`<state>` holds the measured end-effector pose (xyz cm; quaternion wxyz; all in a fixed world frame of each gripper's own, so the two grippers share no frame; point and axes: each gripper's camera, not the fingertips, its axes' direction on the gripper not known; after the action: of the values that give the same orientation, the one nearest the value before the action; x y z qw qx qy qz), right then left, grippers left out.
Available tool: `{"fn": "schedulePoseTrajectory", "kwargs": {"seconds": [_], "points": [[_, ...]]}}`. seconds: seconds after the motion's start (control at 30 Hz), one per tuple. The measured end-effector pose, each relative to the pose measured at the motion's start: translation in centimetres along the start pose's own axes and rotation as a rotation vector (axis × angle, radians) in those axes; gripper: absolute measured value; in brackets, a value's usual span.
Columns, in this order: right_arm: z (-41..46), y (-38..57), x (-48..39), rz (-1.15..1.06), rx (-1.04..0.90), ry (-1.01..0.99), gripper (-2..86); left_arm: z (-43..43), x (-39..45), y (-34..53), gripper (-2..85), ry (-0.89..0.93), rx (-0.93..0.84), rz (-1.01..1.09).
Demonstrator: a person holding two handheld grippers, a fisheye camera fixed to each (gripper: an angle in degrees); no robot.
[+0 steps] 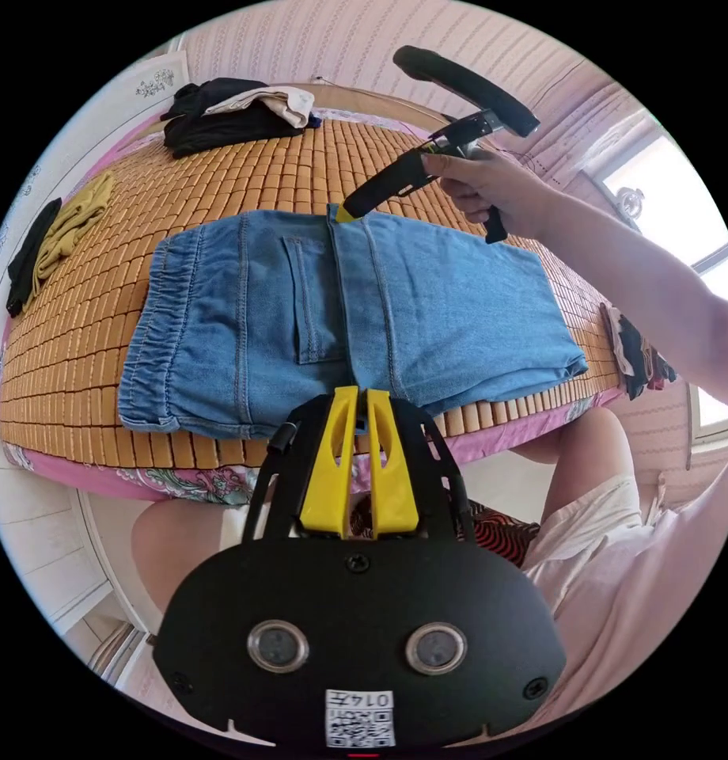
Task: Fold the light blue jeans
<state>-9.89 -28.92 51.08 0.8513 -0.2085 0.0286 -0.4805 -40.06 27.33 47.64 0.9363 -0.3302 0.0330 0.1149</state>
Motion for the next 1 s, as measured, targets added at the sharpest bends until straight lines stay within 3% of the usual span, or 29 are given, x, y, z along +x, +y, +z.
{"fn": "schedulePoseTrajectory", "kwargs": {"seconds": [0.23,0.4,0.63,0.8,1.0], "points": [[-0.7,-1.2,2.4,-0.040,-0.011,-0.165,6.1,-1.7,-0.8,0.2,7.5,0.006,0.048,-0.015],[-4.1,0.6,3.8,-0.118,0.098,-0.248,1.6,-2.3,-1.2,-0.6,11.5,0.015,0.179,-0.002],[-9.4,4.2,5.1,-0.226,0.258,-0.407,0.7,0.2,-0.4,-2.9,14.9,0.025,0.161,0.108],[-13.7,7.1,5.5,-0.326,0.346,-0.502,0.7,0.8,0.7,-3.2,8.5,0.113,0.133,0.248],[-15.5,6.3,7.0,-0.290,0.407,-0.471,0.8,-3.9,2.0,-1.5,0.7,0.202,0.233,0.193]]}}
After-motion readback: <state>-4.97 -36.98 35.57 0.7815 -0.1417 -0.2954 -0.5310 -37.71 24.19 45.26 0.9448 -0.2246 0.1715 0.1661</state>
